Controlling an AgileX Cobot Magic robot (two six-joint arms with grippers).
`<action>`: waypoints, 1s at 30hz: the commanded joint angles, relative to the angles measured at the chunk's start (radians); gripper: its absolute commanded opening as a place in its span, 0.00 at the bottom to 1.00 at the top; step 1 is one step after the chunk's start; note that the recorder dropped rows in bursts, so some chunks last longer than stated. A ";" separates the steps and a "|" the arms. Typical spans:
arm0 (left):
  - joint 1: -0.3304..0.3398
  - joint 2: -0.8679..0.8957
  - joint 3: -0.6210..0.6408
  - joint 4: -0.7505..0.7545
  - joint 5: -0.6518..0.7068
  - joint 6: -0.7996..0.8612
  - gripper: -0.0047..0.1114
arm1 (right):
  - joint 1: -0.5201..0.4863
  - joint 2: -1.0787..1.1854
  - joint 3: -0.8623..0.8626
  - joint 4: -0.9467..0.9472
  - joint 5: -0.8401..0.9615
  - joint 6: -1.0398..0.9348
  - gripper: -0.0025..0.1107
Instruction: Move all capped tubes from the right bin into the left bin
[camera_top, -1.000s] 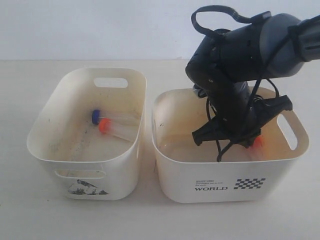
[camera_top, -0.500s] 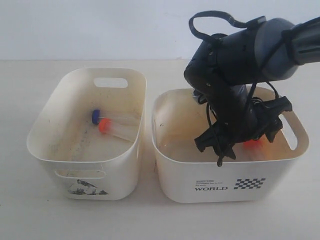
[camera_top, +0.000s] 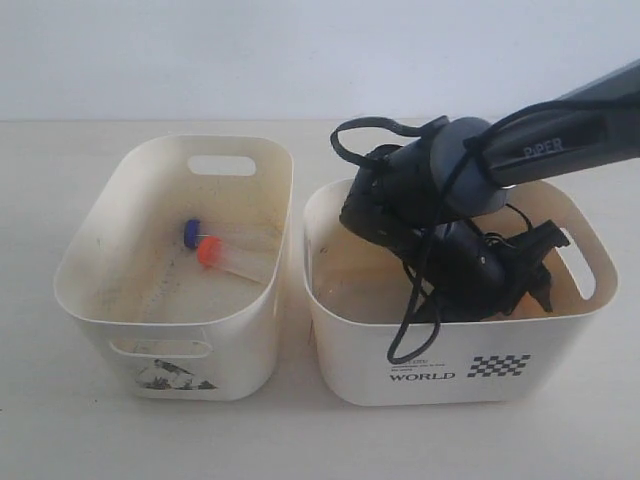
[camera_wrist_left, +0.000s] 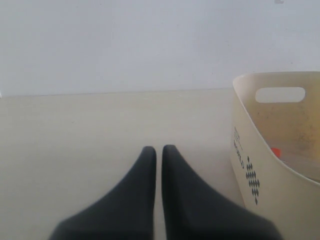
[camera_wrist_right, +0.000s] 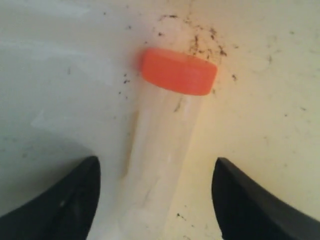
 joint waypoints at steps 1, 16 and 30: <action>0.000 0.000 -0.004 0.002 0.003 -0.010 0.08 | -0.013 0.050 0.017 0.018 -0.048 0.005 0.51; 0.000 0.000 -0.004 0.002 0.000 -0.010 0.08 | -0.011 -0.054 -0.013 0.089 -0.064 0.061 0.02; 0.000 0.000 -0.004 0.002 0.000 -0.010 0.08 | -0.011 -0.257 -0.094 0.138 -0.056 0.014 0.02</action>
